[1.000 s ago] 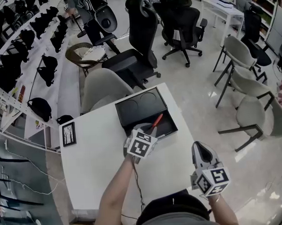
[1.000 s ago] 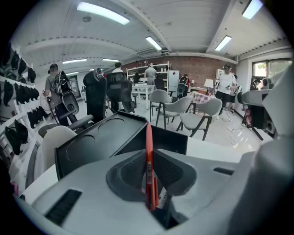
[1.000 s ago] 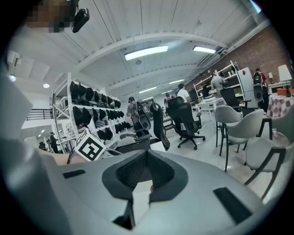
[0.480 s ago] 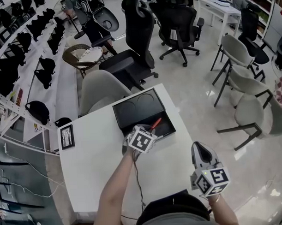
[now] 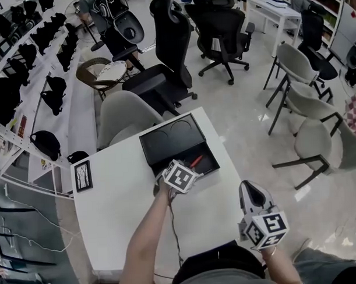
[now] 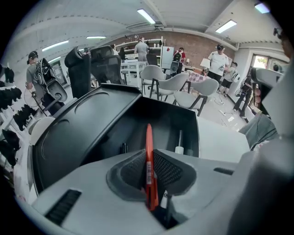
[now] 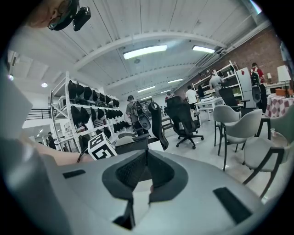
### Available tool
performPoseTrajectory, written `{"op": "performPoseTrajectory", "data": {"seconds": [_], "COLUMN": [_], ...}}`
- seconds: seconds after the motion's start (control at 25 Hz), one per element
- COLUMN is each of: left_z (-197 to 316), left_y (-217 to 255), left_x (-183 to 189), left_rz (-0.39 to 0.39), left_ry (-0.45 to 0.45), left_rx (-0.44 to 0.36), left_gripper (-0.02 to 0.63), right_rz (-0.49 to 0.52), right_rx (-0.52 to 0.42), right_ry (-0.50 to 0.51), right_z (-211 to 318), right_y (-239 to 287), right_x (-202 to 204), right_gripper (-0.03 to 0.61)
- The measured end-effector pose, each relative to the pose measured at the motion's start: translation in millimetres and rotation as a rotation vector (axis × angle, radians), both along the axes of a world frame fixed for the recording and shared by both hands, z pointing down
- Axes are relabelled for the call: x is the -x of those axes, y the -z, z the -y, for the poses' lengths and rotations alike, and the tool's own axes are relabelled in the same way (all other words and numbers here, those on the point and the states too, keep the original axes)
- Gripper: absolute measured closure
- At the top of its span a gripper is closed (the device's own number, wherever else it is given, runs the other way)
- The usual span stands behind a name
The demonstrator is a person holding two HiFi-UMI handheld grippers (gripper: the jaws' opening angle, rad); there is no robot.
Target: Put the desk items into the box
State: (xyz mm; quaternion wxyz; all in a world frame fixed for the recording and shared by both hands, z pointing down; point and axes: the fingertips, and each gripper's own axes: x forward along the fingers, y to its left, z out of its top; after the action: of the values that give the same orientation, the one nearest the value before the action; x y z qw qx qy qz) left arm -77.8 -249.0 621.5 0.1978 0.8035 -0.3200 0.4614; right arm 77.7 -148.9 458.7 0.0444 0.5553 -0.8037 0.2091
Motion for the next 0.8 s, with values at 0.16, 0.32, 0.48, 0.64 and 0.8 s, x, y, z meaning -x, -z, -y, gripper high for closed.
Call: {"op": "performPoseTrajectory", "data": {"seconds": [0.16, 0.32, 0.48, 0.64, 0.8], "left_z": [-2.0, -2.1, -1.2, 2.2, 3.4], "left_y": [-3.8, -7.5, -8.4, -3.3, 0.5], "left_x": [-0.7, -0.6, -0.9, -1.8, 0.8], "left_rz": [-0.007, -0.005, -0.003, -0.008, -0.016], "left_ry": [0.000, 0.002, -0.007, -0.010, 0.024], "left_rx": [0.019, 0.030, 0.030, 0.011, 0.003], "left_gripper": [0.563, 0.561, 0.561, 0.560, 0.534], "right_rz": [-0.006, -0.006, -0.006, -0.005, -0.003], "right_rx": [0.001, 0.002, 0.002, 0.003, 0.001], "right_ry": [-0.002, 0.000, 0.004, 0.010, 0.020], "right_z": [0.7, 1.6, 2.9, 4.1, 5.7], "right_y": [-0.1, -0.3, -1.0, 0.7, 1.6], "right_x": [-1.8, -2.5, -2.4, -1.0, 0.4], "right_gripper": [0.557, 0.557, 0.557, 0.557, 0.557]}}
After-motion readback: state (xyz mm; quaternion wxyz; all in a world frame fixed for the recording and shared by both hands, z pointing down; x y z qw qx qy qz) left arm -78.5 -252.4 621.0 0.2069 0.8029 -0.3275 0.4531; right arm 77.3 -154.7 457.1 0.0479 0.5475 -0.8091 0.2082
